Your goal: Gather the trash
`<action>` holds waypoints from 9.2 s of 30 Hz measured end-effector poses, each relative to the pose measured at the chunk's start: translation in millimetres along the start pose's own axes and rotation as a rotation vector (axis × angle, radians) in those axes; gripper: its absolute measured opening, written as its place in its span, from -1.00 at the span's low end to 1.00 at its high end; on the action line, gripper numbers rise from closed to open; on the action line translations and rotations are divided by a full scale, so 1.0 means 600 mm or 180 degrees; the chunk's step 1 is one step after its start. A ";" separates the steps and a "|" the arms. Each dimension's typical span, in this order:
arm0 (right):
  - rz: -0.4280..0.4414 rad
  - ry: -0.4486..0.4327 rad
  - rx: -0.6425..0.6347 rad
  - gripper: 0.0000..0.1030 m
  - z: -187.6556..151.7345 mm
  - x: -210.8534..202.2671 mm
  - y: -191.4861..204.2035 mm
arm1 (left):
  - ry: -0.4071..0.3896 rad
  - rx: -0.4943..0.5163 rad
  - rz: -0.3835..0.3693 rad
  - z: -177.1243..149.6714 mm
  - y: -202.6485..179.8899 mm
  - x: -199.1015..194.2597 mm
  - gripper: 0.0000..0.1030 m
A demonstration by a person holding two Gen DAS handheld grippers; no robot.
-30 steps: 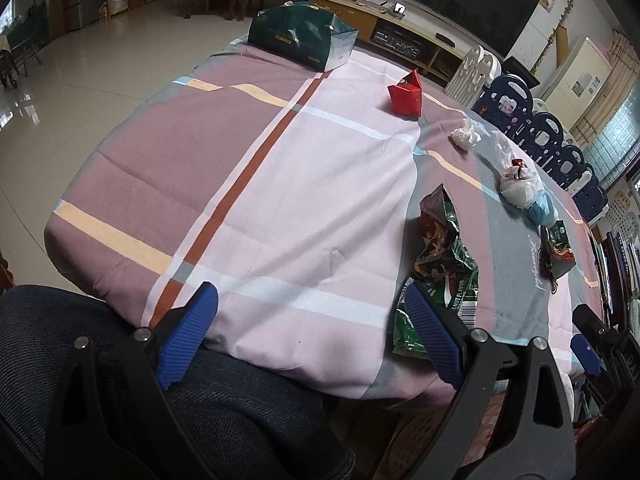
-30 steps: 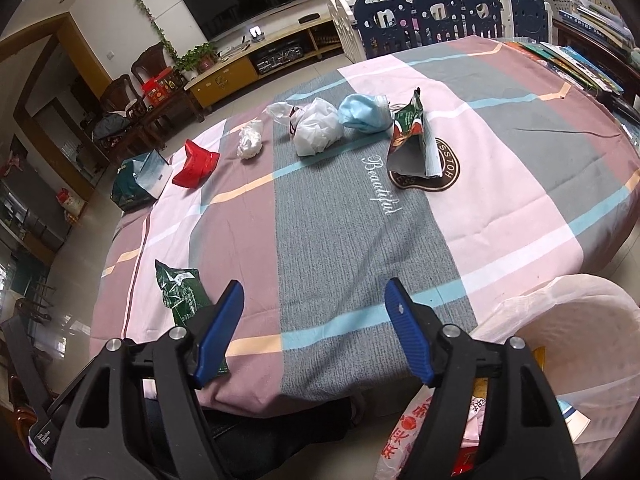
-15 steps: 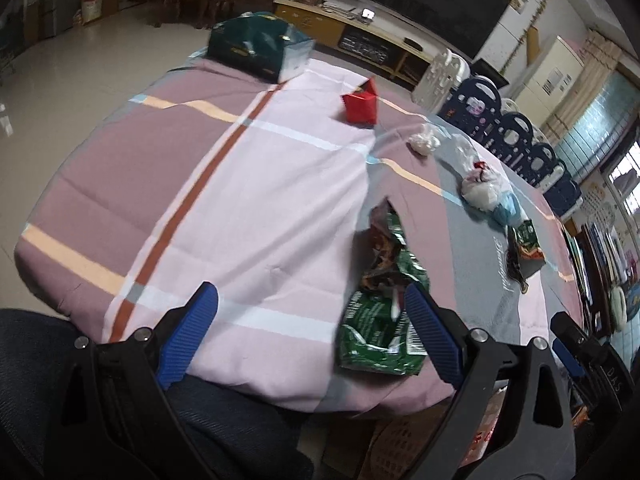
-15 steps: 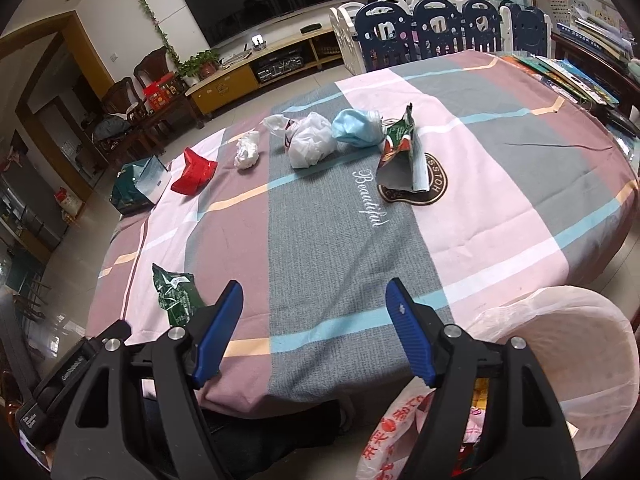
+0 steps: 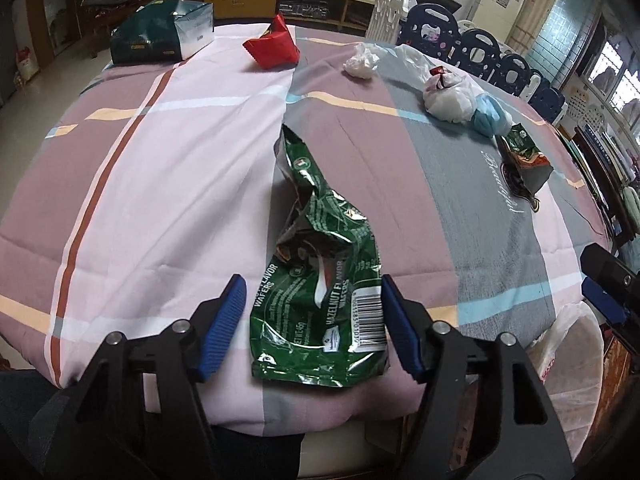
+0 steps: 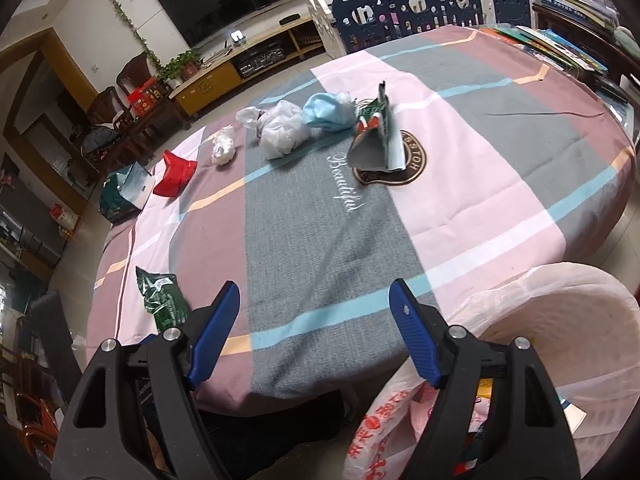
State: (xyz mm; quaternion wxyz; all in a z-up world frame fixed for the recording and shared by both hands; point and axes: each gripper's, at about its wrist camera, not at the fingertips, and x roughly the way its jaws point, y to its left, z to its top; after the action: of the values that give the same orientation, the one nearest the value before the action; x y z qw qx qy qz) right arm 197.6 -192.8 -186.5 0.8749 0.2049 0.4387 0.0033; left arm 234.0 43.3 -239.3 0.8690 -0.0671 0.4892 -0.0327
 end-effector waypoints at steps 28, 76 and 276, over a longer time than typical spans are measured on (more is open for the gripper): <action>-0.0080 0.0133 -0.0116 0.47 -0.018 0.014 0.034 | -0.0359 -0.0376 0.0047 0.005 0.045 -0.037 -0.43; -0.0561 0.0234 -0.0240 -0.55 0.189 0.204 -0.048 | -0.0243 -0.0413 0.0114 0.007 0.048 -0.019 -0.43; -0.0216 0.0185 -0.0237 -0.59 -0.120 -0.258 -0.239 | 0.0255 0.1026 -0.1821 -0.117 -0.270 -0.213 -0.46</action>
State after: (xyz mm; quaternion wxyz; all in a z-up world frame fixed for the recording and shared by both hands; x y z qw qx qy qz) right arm 21.9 -327.5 -157.8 0.8684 0.1570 0.4703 -0.0041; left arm 109.0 -107.4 -142.9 0.8040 -0.0620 0.4729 -0.3550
